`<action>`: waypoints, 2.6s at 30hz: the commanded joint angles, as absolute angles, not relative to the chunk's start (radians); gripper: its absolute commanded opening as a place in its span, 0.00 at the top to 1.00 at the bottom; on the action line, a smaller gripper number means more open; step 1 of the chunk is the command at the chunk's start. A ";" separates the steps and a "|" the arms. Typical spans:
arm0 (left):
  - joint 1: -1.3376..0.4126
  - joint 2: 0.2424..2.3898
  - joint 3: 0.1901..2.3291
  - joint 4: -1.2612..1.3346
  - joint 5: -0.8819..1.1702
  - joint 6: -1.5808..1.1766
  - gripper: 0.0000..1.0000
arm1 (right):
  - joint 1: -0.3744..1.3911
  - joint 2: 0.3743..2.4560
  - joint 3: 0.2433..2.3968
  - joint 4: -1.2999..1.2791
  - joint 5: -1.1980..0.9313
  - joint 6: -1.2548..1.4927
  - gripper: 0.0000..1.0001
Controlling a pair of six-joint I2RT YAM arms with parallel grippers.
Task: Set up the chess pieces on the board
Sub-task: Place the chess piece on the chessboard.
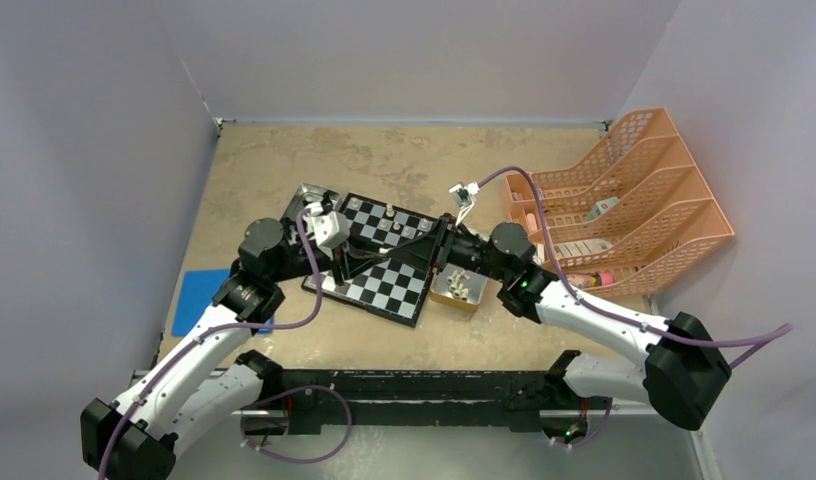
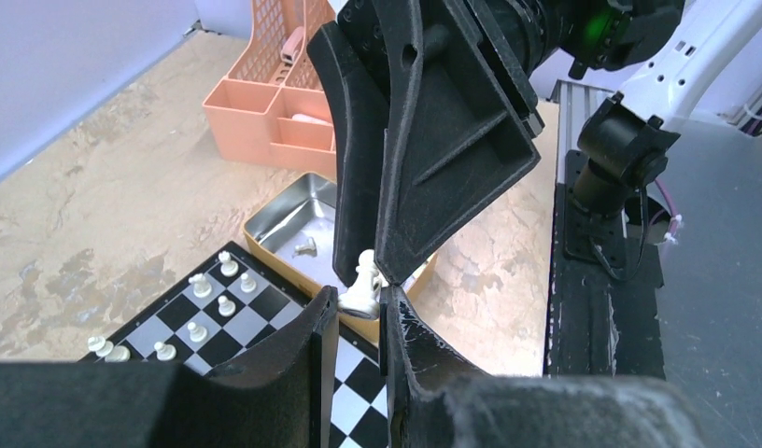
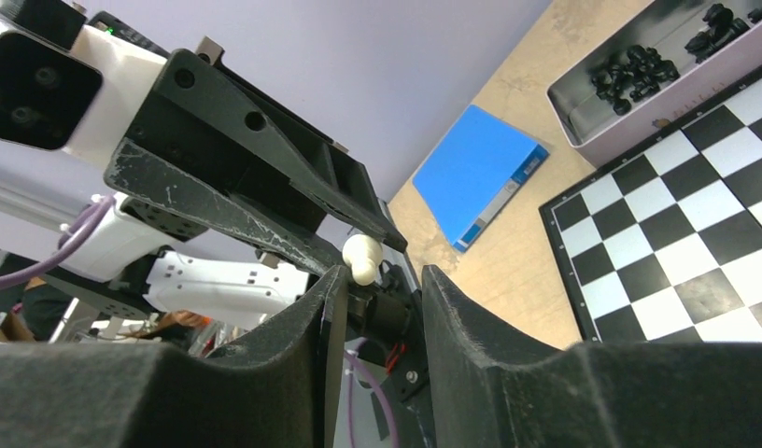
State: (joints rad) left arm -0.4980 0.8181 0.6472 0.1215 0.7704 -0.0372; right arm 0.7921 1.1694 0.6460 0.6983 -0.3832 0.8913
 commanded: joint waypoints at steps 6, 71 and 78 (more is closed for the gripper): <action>-0.502 0.808 0.637 0.236 0.791 -0.095 1.00 | 0.798 1.166 0.630 0.862 -0.413 0.960 0.73; -0.502 0.240 0.649 -0.425 0.426 0.128 0.26 | 0.852 2.221 1.927 -0.351 0.398 0.424 0.86; -0.502 0.214 0.642 -0.420 0.422 0.130 0.25 | 0.853 2.266 1.972 -0.375 0.399 0.417 0.85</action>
